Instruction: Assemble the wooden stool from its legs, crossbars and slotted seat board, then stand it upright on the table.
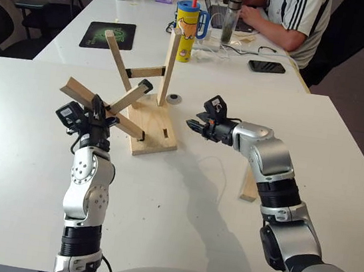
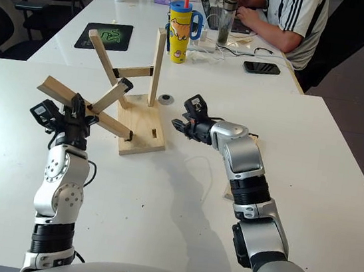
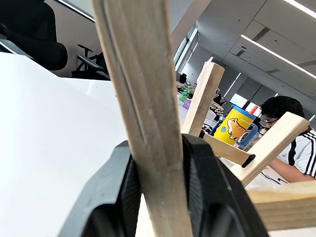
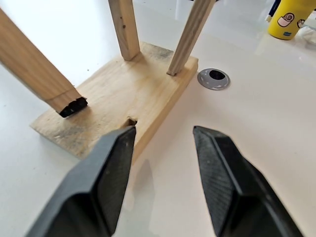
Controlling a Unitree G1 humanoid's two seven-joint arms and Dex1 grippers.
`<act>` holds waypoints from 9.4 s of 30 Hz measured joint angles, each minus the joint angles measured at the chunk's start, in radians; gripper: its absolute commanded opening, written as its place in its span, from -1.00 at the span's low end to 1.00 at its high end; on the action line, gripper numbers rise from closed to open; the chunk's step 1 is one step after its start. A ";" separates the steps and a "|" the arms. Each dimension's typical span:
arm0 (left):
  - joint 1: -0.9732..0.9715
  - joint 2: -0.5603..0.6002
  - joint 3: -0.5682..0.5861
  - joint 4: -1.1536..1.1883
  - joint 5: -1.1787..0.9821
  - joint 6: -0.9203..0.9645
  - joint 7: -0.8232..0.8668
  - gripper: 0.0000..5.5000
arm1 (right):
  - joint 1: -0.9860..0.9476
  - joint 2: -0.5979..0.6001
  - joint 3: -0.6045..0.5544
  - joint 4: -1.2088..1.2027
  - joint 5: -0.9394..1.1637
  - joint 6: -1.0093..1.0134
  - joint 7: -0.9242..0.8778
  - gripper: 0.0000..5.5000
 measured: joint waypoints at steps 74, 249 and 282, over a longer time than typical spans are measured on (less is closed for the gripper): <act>-0.203 0.231 0.341 0.270 -0.295 0.212 -0.371 -0.63 | 0.375 0.102 -0.129 -0.150 -0.043 -0.491 -0.346 -0.22; -0.319 0.234 0.175 -0.306 0.017 0.374 -0.201 -0.26 | -0.192 0.218 -0.567 0.615 0.094 -0.055 -0.923 0.43; -0.253 0.023 -0.061 -0.301 -0.034 0.488 -0.189 -0.26 | 0.082 0.006 -0.100 -0.124 -0.082 -0.504 -0.407 -0.25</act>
